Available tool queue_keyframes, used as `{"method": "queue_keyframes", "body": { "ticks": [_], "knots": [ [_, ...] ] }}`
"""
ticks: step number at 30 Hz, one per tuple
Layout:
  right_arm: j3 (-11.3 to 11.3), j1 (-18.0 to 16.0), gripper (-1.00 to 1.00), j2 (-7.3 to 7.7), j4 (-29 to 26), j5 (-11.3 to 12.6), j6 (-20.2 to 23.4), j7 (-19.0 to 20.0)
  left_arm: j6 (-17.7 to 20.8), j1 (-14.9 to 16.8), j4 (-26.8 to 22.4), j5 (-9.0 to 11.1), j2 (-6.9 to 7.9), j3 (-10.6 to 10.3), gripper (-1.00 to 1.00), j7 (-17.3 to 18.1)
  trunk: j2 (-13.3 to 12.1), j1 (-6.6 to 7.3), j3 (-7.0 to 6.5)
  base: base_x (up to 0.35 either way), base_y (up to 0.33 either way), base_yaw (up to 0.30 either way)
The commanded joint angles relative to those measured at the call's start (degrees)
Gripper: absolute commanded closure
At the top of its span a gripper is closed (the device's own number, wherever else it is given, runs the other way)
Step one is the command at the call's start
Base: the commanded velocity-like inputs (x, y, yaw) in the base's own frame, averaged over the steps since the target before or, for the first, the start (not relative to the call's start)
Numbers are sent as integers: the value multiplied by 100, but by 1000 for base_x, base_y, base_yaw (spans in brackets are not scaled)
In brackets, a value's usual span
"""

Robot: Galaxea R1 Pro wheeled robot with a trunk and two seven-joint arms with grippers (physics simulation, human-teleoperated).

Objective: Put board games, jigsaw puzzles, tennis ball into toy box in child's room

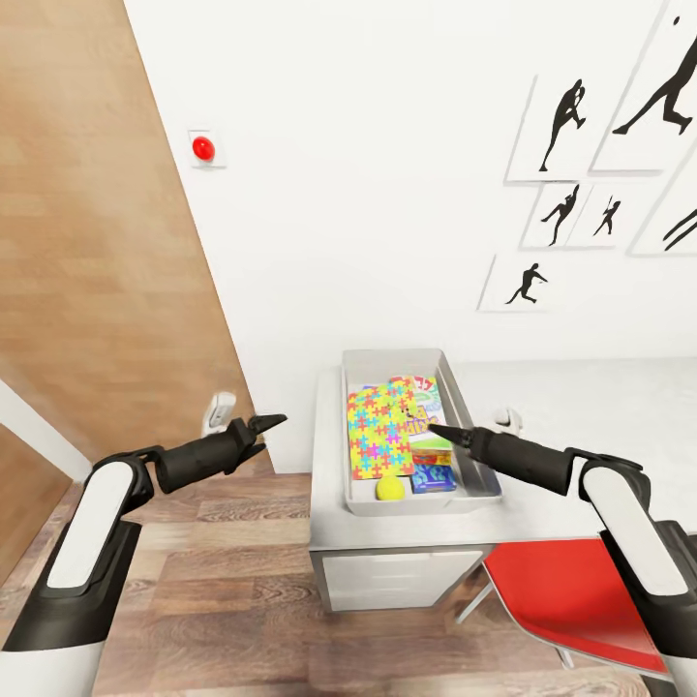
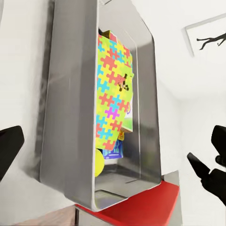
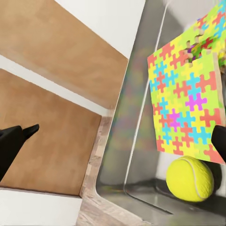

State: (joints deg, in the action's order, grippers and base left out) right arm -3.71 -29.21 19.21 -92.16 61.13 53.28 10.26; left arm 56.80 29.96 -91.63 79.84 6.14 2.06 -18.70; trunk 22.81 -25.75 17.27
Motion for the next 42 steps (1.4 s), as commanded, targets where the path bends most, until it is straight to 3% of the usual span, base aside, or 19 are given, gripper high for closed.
{"method": "queue_keyframes", "body": {
  "ticks": [1,5,9,17,24,33,42],
  "knots": [
    [8,0,-100,56,-8,-49,12,227,14,-34,-6,37,0,6,-100,-56,11,-3,10,0,0,0],
    [19,10,-100,135,-19,-49,8,608,8,-98,-8,3,0,9,-100,-52,11,-3,10,0,0,0],
    [32,22,-100,220,-31,-58,2,1292,-2,-184,-7,-39,4,12,-100,-49,11,-3,10,0,0,0],
    [56,70,-100,265,-36,-64,-1,1808,-8,-274,-3,-68,10,12,-100,-47,11,-3,10,0,0,0],
    [146,98,-100,317,-38,-65,8,1982,-10,-340,-1,-78,17,30,-100,-47,11,-3,10,0,0,0],
    [246,112,-100,513,-39,-66,19,2099,-11,-405,12,-88,28,72,-100,-54,11,-3,10,-3,9,0],
    [274,116,-100,603,-39,-66,25,2135,-11,-423,20,-90,62,87,-100,-61,11,-3,4,-52,158,-67]
  ]
}}
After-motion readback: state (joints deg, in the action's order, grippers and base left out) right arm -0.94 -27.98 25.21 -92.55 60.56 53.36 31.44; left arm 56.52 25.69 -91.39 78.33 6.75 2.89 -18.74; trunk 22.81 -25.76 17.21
